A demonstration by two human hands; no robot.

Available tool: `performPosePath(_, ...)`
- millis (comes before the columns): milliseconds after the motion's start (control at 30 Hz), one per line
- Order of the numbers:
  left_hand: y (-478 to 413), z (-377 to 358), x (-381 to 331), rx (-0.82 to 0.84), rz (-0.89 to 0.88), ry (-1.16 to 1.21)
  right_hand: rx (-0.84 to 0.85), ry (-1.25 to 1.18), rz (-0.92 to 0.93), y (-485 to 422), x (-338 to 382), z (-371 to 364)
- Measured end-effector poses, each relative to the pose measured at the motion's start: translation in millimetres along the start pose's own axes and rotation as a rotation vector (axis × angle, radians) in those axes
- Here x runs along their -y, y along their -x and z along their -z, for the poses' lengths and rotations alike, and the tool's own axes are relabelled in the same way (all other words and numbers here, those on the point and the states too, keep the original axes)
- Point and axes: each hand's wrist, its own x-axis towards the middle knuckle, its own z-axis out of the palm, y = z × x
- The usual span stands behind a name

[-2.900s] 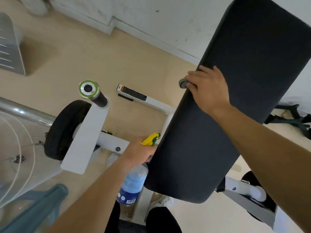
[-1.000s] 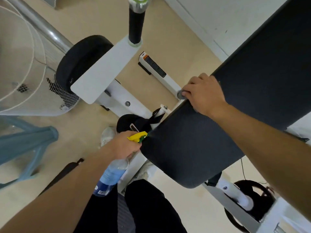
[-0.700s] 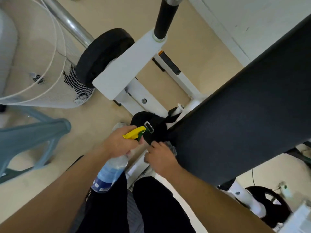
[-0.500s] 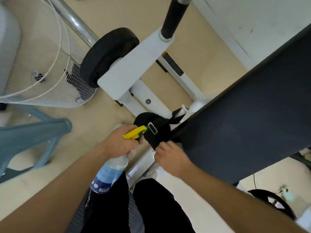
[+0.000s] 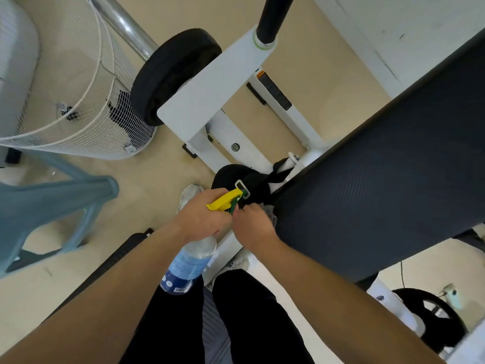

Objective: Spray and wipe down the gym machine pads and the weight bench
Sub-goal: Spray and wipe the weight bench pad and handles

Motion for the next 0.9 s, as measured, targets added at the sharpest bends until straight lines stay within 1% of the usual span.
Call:
performPosePath(67,4.7,0.1,2.4,-0.002,-0.008,0.006,0.029,0.042,0.047,3.6,-0.8,-1.4)
performPosePath(133,8.4,-0.1,6.6,-0.004,-0.018,-0.001,-0.031,-0.009,0.010,10.4,-20.9,13.3)
performPosePath(233,10.1,-1.2,10.0,0.002,-0.002,-0.025,-0.108,-0.043,-0.159,23.8,-78.9,47.5)
performPosePath(333,10.0,-7.0,8.9,0.012,-0.003,-0.009,-0.052,-0.017,-0.331,36.4,-131.7,68.8)
performPosePath(400,10.0,-11.2,4.3,0.025,-0.015,-0.008,-0.062,-0.033,-0.436,38.2,-140.1,71.6)
performPosePath(467,9.6,-14.4,0.2,0.032,-0.017,-0.018,-0.111,-0.073,-0.472,37.0,-124.8,65.3)
performPosePath(533,7.7,-16.2,-5.6,0.034,-0.021,-0.031,-0.148,-0.160,-0.437,33.6,-94.8,52.0)
performPosePath(600,4.2,-15.8,-10.9,0.038,-0.033,-0.029,-0.202,-0.195,-0.348,26.3,-63.5,35.8)
performPosePath(667,-0.6,-14.3,-16.3,0.027,-0.047,-0.045,-0.210,-0.242,-0.281,20.6,-45.3,21.5)
performPosePath(700,-2.8,-14.3,-20.6,0.015,-0.052,-0.069,-0.205,-0.255,-0.246,19.7,-41.9,16.0)
performPosePath(800,-7.1,-16.9,-33.6,-0.002,-0.059,-0.151,-0.293,-0.223,-0.133,26.2,-44.6,6.2)
performPosePath(900,-7.4,-25.3,-54.4,0.016,-0.071,-0.167,-0.276,-0.149,-0.025,38.3,-69.3,17.4)
